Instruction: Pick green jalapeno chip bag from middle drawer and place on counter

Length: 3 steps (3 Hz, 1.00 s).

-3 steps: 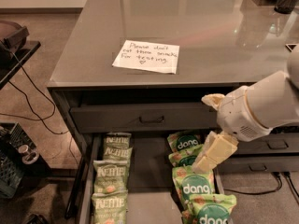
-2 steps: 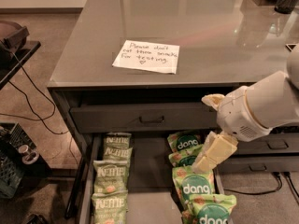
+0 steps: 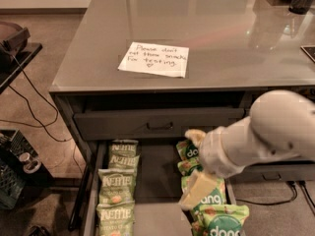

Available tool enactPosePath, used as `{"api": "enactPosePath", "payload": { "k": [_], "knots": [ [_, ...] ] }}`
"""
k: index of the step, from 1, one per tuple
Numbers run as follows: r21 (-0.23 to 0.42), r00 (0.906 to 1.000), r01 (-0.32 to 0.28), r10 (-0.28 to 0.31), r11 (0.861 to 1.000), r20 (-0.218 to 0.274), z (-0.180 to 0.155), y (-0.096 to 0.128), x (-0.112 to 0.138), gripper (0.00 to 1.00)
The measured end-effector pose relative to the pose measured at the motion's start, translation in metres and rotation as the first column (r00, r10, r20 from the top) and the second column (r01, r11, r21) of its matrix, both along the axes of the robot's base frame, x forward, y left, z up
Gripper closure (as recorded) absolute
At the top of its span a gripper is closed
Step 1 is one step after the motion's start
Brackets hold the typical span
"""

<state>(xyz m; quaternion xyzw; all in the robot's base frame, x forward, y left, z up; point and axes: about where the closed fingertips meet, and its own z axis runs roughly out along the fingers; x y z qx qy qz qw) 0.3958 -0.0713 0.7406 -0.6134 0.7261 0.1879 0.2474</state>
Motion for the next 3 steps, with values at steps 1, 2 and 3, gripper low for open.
{"api": "enactPosePath", "payload": {
  "k": [1,2,3],
  "knots": [
    [0.040,0.9975,-0.063,0.064,0.997,-0.030,-0.072,0.050,-0.007,0.00],
    [0.134,0.9915,-0.034,0.050,0.990,-0.120,-0.166,0.097,-0.010,0.00],
    [0.133,0.9915,-0.035,0.051,0.990,-0.120,-0.166,0.097,-0.010,0.00]
  ]
}}
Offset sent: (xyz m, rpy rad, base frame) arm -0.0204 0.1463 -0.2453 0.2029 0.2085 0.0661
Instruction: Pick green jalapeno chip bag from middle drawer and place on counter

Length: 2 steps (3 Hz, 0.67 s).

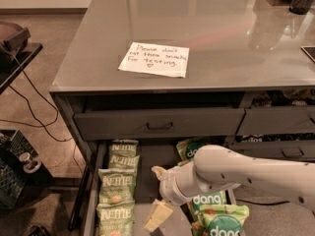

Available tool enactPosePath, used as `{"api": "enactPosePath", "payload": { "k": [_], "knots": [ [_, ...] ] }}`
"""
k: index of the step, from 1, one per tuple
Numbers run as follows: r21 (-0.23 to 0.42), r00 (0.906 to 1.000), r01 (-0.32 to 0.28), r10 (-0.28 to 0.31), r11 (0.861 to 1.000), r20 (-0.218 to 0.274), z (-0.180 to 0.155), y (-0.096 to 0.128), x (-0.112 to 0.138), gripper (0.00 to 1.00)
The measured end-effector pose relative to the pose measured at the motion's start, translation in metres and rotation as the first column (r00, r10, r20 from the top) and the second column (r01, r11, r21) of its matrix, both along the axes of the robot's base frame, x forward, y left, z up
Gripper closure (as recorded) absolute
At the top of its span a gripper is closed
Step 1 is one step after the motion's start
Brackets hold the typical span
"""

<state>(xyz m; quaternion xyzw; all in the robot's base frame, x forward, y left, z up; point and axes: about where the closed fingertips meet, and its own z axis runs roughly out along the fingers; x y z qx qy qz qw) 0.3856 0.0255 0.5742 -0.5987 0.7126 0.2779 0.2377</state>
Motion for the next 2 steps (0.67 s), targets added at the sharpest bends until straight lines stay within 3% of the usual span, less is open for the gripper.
{"api": "enactPosePath", "payload": {
  "k": [1,2],
  "knots": [
    [-0.004,0.9990,-0.041,0.042,0.999,0.016,-0.039,0.012,-0.006,0.00],
    [-0.008,0.9918,-0.114,0.114,0.994,0.058,-0.086,0.035,-0.013,0.00]
  ]
}}
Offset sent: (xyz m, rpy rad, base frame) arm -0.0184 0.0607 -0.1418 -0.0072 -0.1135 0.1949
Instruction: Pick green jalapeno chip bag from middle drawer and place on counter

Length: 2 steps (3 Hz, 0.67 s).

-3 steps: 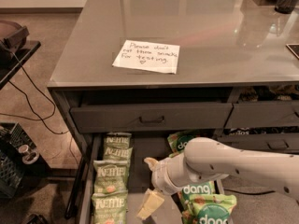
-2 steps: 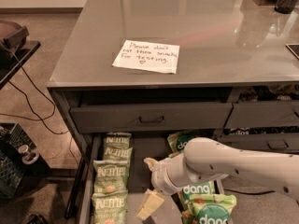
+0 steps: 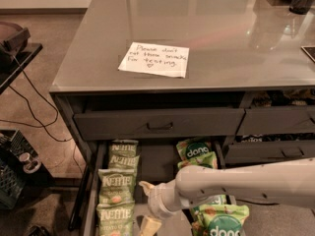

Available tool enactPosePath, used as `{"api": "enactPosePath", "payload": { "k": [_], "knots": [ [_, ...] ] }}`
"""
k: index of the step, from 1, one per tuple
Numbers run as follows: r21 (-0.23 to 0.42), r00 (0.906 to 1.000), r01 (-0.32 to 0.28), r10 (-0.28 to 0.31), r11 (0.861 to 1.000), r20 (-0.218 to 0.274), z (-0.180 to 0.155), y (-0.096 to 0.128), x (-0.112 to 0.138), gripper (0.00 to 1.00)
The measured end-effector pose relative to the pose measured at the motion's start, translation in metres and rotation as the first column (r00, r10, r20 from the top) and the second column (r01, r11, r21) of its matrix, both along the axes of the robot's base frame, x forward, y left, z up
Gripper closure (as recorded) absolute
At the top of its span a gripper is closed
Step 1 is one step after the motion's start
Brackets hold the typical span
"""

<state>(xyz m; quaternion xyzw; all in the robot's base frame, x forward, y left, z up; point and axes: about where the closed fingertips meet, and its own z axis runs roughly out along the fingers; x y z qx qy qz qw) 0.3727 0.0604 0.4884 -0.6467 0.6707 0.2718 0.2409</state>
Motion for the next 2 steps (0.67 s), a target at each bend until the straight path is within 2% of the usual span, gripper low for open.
{"api": "enactPosePath", "payload": {
  "k": [1,2],
  "knots": [
    [0.032,0.9969,-0.072,0.071,0.997,0.034,-0.031,0.023,-0.006,0.00],
    [0.097,0.9890,-0.147,0.144,0.984,0.033,-0.061,0.049,-0.013,0.00]
  ]
}}
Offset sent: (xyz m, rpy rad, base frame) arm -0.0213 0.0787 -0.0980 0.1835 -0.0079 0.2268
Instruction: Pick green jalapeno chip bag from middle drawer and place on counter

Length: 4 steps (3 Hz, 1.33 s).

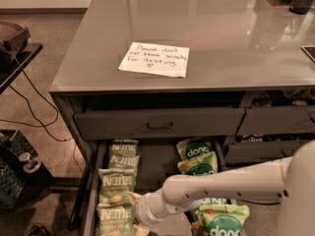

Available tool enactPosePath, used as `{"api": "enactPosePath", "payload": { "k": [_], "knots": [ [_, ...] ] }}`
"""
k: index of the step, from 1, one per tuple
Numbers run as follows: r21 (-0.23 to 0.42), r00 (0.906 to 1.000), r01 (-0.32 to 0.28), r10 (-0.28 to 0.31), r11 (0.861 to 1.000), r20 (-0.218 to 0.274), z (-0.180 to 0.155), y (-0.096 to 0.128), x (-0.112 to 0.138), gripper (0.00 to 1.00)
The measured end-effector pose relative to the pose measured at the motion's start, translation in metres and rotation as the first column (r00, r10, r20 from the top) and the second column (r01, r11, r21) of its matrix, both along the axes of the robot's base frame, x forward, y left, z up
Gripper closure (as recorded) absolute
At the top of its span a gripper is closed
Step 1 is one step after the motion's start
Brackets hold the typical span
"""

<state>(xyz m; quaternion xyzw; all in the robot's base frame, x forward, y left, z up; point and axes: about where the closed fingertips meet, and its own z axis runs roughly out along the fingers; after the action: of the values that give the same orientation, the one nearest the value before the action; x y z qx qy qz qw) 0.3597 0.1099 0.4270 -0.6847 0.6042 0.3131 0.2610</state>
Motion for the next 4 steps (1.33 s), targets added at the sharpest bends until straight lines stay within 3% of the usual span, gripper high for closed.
{"api": "enactPosePath", "payload": {
  "k": [1,2,3,4],
  "knots": [
    [0.054,0.9971,-0.055,0.058,0.997,-0.050,-0.029,0.018,-0.007,0.00],
    [0.101,0.9882,-0.101,0.112,0.990,-0.105,-0.052,0.032,-0.013,0.00],
    [0.126,0.9790,-0.130,0.147,0.984,-0.141,-0.066,0.039,-0.018,0.18],
    [0.130,0.9771,-0.135,0.154,0.982,-0.147,-0.066,0.040,-0.019,0.41]
  ]
}}
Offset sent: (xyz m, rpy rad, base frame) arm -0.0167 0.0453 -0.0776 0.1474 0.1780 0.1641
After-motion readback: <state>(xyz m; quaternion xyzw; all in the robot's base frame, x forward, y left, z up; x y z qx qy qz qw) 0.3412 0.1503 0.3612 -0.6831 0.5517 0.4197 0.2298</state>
